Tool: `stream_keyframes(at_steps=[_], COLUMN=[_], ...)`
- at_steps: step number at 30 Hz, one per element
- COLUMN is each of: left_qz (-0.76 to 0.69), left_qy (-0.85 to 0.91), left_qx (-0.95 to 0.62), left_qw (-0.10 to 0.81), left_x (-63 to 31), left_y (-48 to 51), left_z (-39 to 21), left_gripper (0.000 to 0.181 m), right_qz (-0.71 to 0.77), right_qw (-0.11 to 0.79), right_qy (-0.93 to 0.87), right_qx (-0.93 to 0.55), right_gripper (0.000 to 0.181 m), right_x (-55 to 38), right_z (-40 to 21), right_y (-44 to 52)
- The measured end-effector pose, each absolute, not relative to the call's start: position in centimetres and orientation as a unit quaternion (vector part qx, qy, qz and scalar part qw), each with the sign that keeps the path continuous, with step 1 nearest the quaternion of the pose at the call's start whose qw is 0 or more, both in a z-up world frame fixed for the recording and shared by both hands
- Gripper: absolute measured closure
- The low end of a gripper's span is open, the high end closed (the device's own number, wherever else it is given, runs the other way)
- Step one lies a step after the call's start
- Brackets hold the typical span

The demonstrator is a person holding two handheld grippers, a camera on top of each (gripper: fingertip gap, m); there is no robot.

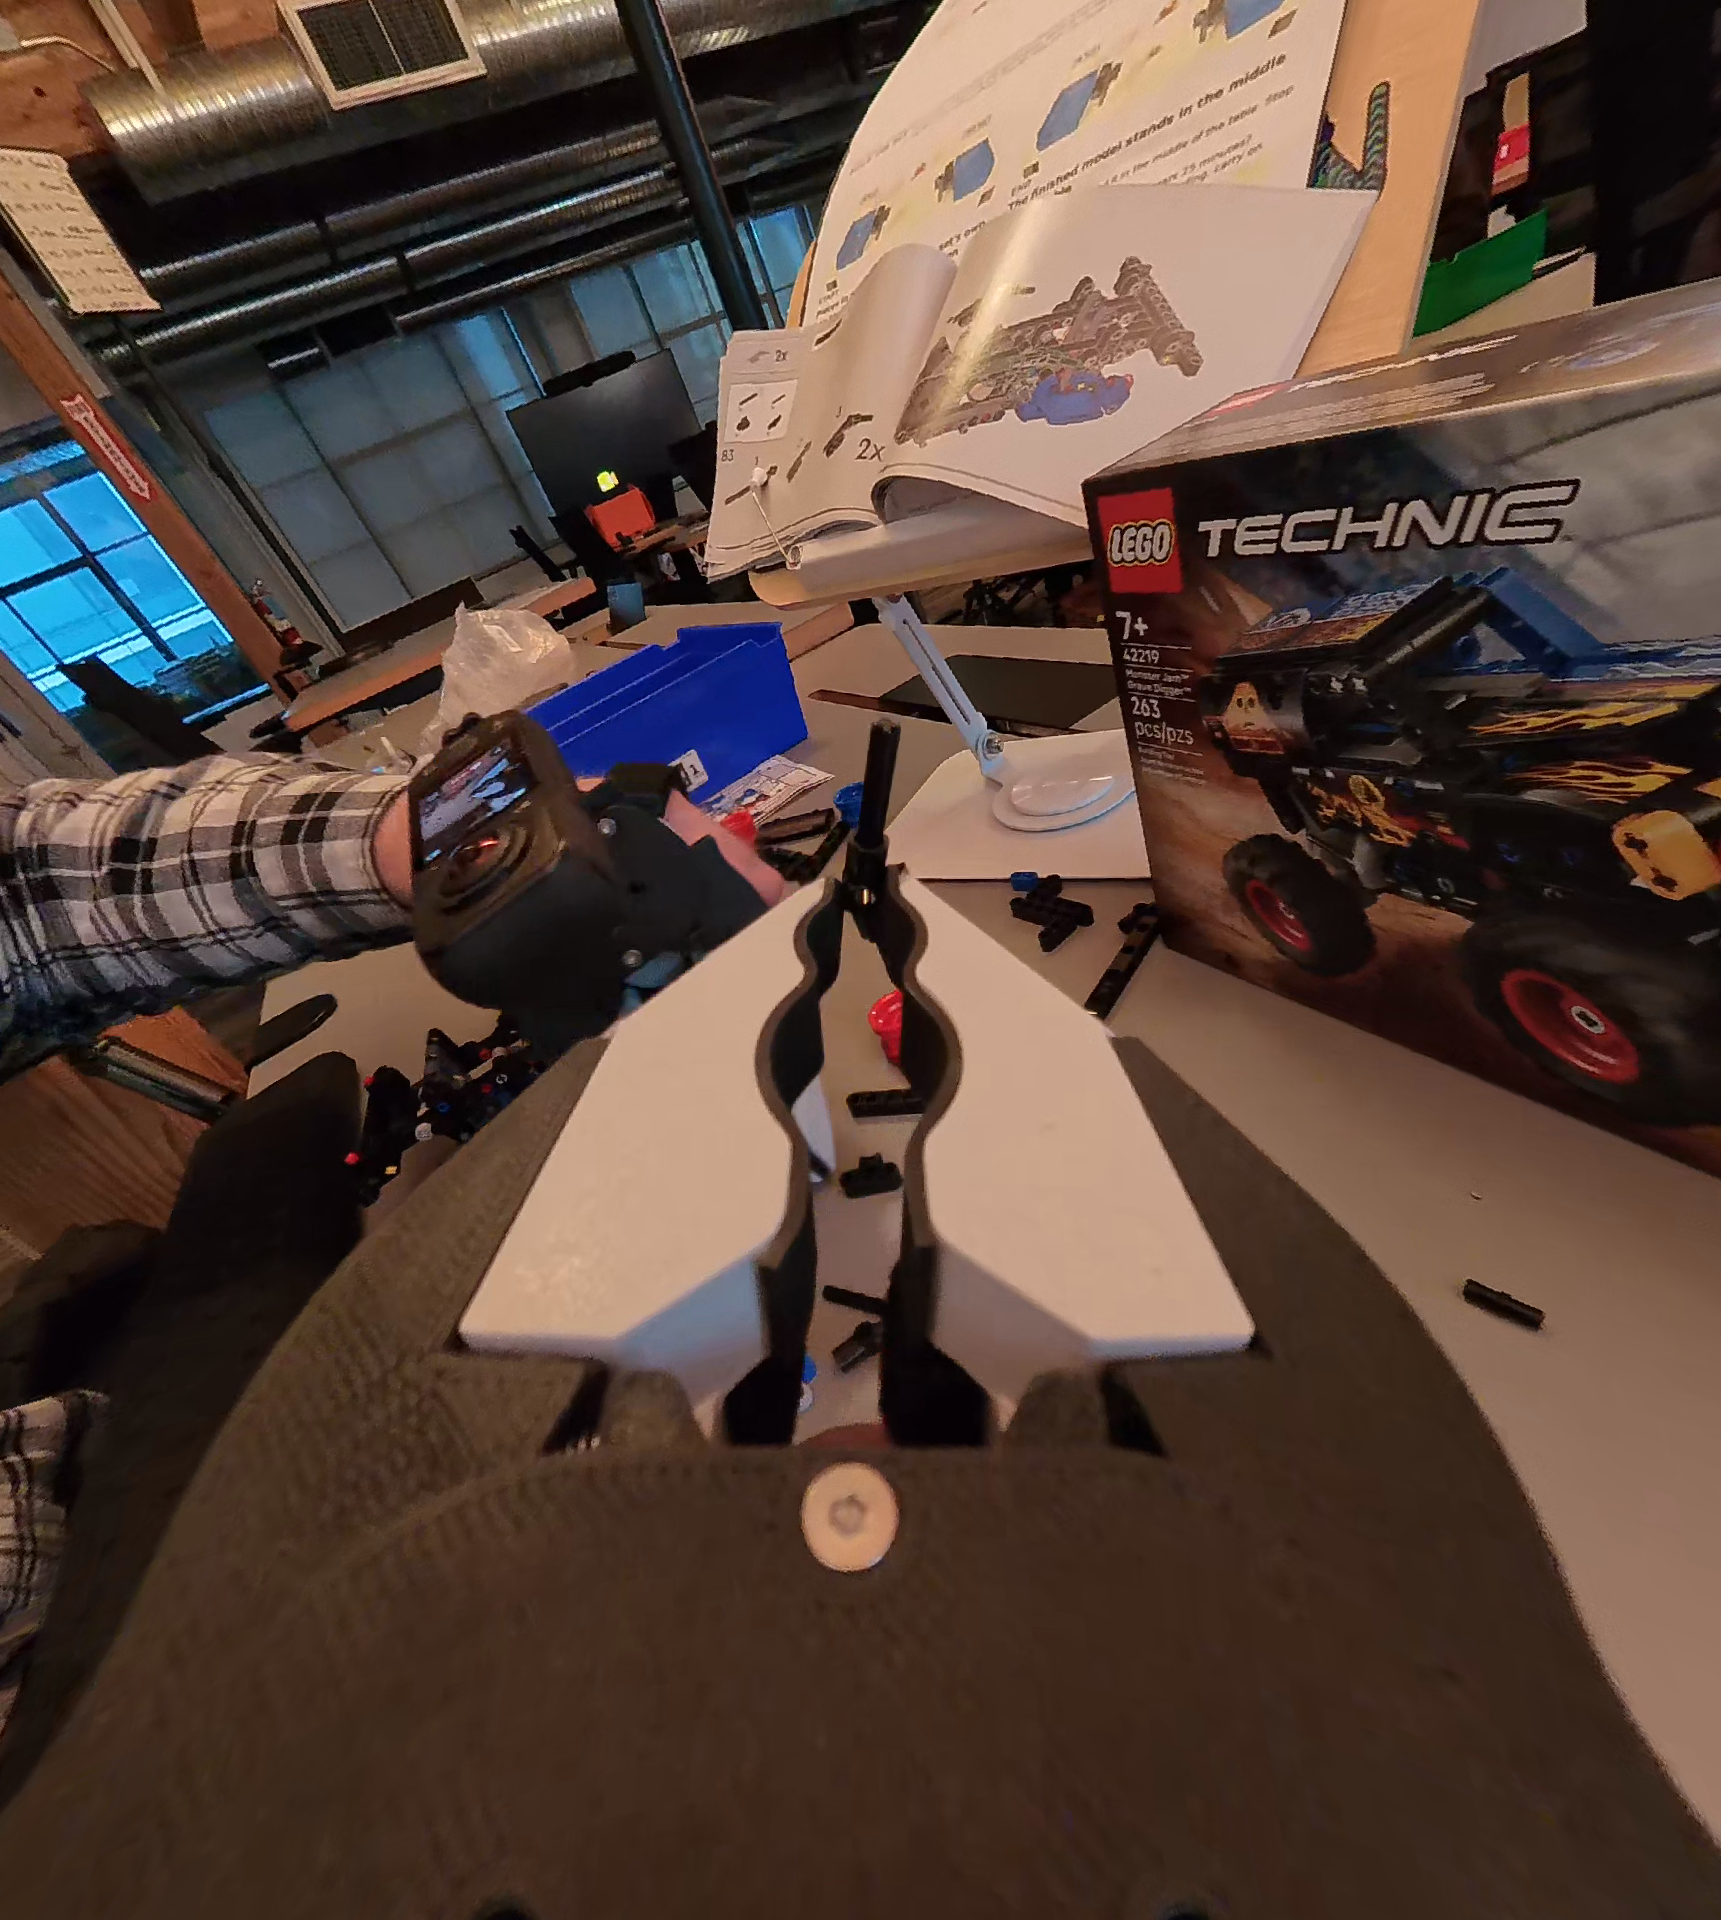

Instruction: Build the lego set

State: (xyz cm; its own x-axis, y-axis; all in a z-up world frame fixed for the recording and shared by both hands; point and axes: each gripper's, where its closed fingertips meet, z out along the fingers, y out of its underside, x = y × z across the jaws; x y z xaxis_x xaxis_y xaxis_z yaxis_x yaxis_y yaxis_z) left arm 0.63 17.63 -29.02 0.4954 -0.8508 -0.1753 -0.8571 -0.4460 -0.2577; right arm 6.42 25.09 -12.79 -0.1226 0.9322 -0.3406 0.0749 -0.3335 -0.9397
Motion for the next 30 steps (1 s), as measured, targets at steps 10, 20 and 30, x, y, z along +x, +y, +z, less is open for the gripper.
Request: stream_keyframes(at_steps=[10,20,30], left_qz=[0.003,0.015,-0.005], left_qy=[0.491,0.501,0.526], left_qx=[-0.854,-0.850,-0.837], left_qw=[0.175,0.164,0.148], left_x=[0.2,0.1,1.1], left_y=[15.3,18.1,17.4], left_z=[-27.2,-29.4,-29.6], left_gripper=[0.174,0.159,0.175], right_qz=[0.594,0.596,0.599], right_qw=[0.353,0.352,0.352], right_qy=[-0.457,-0.456,-0.457], right_qx=[-0.559,-0.560,-0.555], right_gripper=[0.176,0.176,0.176], right_x=[6.2,6.2,6.3], right_z=[-13.2,-13.2,-13.0], right_y=[24.9,24.9,24.8])
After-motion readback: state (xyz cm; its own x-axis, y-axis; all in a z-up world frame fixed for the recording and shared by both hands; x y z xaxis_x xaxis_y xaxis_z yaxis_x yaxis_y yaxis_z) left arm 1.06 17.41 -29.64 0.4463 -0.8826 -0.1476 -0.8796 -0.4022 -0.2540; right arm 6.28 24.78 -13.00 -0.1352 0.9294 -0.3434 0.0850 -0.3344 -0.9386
